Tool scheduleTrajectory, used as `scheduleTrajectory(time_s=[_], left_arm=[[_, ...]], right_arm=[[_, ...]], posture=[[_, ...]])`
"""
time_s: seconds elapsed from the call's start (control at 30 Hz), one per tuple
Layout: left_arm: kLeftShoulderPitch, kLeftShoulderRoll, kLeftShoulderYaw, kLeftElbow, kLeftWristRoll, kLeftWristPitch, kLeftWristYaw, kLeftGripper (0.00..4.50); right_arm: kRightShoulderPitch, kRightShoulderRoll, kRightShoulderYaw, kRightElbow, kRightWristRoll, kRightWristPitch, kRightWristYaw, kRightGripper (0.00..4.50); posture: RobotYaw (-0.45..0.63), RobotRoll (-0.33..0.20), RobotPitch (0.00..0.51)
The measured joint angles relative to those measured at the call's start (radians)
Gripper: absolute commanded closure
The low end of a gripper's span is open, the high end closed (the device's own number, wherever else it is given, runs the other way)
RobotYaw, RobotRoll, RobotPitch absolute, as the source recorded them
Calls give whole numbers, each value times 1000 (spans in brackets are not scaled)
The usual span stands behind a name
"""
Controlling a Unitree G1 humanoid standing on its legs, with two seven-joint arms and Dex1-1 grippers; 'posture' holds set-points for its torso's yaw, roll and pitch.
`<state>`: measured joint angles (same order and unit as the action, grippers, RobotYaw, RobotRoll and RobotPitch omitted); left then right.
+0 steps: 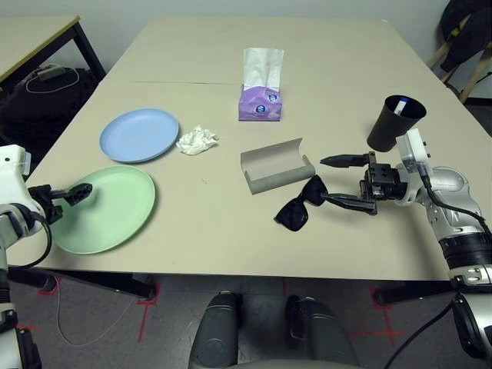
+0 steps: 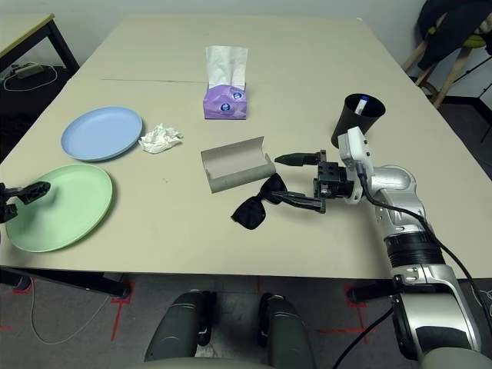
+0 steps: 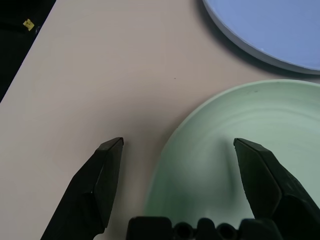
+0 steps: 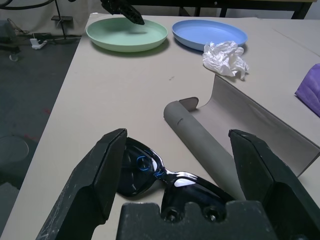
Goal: Organize and tidy the items on the table.
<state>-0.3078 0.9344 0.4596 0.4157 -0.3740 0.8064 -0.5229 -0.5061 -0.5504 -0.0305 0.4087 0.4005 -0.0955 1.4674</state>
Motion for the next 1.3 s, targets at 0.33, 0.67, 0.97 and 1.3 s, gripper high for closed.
scheduleTrajectory(time_s=[0.33, 0.67, 0.97, 1.3], left_arm=[[2, 34, -10, 40, 24, -12, -35, 0], [6, 39, 12, 40, 21, 15, -24, 1704], [2, 39, 11, 59, 19, 15, -48, 4471], [2, 39, 11, 66, 21, 13, -67, 4471]], right_arm=[[4, 9, 2, -9, 0, 0, -12, 31], [5, 12, 5, -9, 0, 0, -14, 0], [4, 13, 9, -9, 0, 0, -18, 0], [3, 13, 9, -10, -4, -3, -28, 0]], posture=[[149, 0, 108], [149, 0, 110], [142, 0, 107], [140, 0, 105]])
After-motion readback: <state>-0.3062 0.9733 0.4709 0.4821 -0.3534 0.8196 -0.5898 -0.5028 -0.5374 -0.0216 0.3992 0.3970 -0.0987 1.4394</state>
